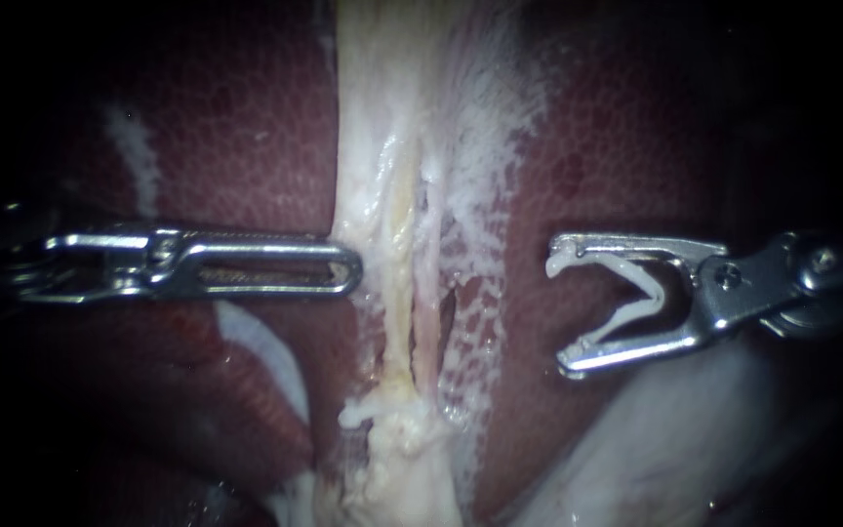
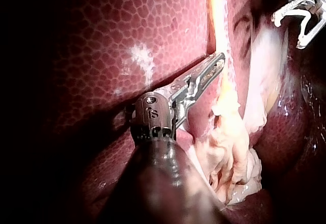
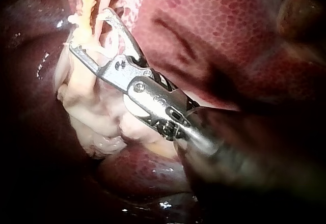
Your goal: Clipping second clip left tube
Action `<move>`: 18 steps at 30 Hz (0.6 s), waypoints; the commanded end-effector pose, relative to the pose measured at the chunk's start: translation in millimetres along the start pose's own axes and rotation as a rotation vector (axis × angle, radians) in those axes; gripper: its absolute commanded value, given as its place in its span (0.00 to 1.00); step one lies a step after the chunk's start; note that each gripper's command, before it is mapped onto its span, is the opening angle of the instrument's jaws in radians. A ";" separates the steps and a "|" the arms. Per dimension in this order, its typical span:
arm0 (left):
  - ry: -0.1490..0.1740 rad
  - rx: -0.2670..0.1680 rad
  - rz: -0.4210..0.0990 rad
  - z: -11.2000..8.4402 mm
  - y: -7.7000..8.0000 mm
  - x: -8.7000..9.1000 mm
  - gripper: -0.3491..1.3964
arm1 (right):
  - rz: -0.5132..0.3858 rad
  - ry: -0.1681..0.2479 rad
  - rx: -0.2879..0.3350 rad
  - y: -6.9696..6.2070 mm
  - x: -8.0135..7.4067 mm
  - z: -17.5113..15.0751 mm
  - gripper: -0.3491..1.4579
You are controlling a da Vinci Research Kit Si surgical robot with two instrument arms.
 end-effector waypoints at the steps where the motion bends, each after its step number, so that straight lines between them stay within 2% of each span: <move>1: 0.000 0.000 0.000 0.0 0.0 0.0 0.00 | 0.001 0.001 0.000 0.0 0.0 0.0 0.52; 5: 0.000 0.000 0.000 -0.1 -0.1 -0.1 0.00 | 0.028 0.002 -0.001 -0.2 -0.2 0.2 0.52; 9: 0.001 0.001 -0.003 -0.4 -0.5 -0.4 0.00 | 0.105 0.008 0.001 -0.6 -0.8 0.8 0.52; 18: -0.002 0.014 -0.023 -2.8 -3.4 -3.7 0.00 | 0.188 0.018 0.030 -1.0 -3.1 5.4 0.52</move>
